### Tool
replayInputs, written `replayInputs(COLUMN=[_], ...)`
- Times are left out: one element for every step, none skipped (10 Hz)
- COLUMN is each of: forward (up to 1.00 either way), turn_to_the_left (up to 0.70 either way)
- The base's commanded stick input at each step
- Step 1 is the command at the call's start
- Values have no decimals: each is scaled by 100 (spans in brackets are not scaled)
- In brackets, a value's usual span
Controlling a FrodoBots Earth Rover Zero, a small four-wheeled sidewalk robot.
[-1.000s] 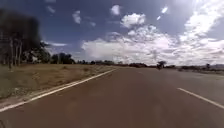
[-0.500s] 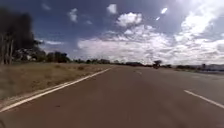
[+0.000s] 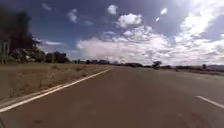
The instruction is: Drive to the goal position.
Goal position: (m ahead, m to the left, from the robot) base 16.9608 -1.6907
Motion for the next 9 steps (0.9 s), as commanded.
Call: replayInputs(forward=[100,100,100,100,100,100,100,100,100], turn_to_the_left=[0,-36,-32,-27,0,0,0,0,0])
